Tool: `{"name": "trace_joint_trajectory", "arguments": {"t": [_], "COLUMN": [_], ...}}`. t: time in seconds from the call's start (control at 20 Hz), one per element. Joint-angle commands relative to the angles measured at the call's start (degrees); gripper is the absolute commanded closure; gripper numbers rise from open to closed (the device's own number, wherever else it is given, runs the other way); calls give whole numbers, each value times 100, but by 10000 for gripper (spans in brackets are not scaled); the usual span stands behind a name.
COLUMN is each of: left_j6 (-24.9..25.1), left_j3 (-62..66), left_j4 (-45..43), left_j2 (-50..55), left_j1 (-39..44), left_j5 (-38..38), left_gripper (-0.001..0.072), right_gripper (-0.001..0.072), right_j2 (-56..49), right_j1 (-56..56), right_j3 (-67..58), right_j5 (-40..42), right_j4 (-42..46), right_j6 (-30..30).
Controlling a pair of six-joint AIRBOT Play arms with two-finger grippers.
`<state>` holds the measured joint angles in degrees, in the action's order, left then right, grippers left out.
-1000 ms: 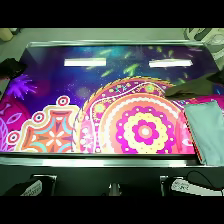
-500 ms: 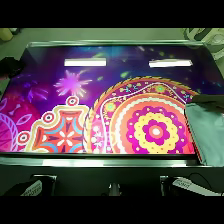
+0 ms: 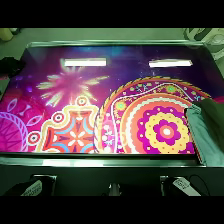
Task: Fold the shirts.
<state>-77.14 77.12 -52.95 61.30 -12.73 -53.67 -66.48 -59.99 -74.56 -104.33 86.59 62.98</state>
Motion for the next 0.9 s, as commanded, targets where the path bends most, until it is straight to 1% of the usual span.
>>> {"name": "trace_joint_trajectory", "arguments": {"t": [0.0,0.2,0.25,0.3,0.35,0.45,0.5,0.55,0.6,0.65,0.7,0.75,0.8,0.85], "left_j6": [2,2,2,2,2,33,162,247,192,-98,-568,-1073,-1497,-1836], "left_j3": [0,0,0,0,4,57,168,354,588,872,1108,1274,1331,1331], "left_j4": [22,24,24,44,46,37,35,-120,-584,-1403,-2310,-3259,-4052,-4581], "left_j2": [-17,-17,-17,-17,-24,-66,-70,-59,-17,66,190,350,518,708], "left_j1": [-4,-4,-2,-2,7,114,195,332,520,793,1093,1419,1740,1978], "left_j5": [-35,-33,-33,-35,-37,-59,-72,-57,-35,-37,-52,-103,-238,-485], "left_gripper": [684,684,684,684,684,684,685,686,687,687,687,687,687,685], "right_gripper": [692,691,586,262,-1,14,17,18,23,64,101,101,101,101], "right_j2": [184,177,177,177,177,177,179,177,177,177,184,184,184,168], "right_j1": [-9,-9,-9,-9,-9,-9,-9,-9,-7,90,350,852,1464,2212], "right_j3": [984,1088,1088,1086,1025,555,120,-358,-883,-1311,-1676,-1965,-2098,-2094], "right_j5": [621,1246,1364,1556,1727,1961,2240,2570,3018,3416,3700,3827,3807,3661], "right_j4": [767,938,920,876,789,686,466,-26,-782,-1534,-2039,-2225,-2131,-1897], "right_j6": [-131,-131,-129,-131,-313,-664,-772,-887,-931,-935,-1029,-1130,-1143,-1102]}}
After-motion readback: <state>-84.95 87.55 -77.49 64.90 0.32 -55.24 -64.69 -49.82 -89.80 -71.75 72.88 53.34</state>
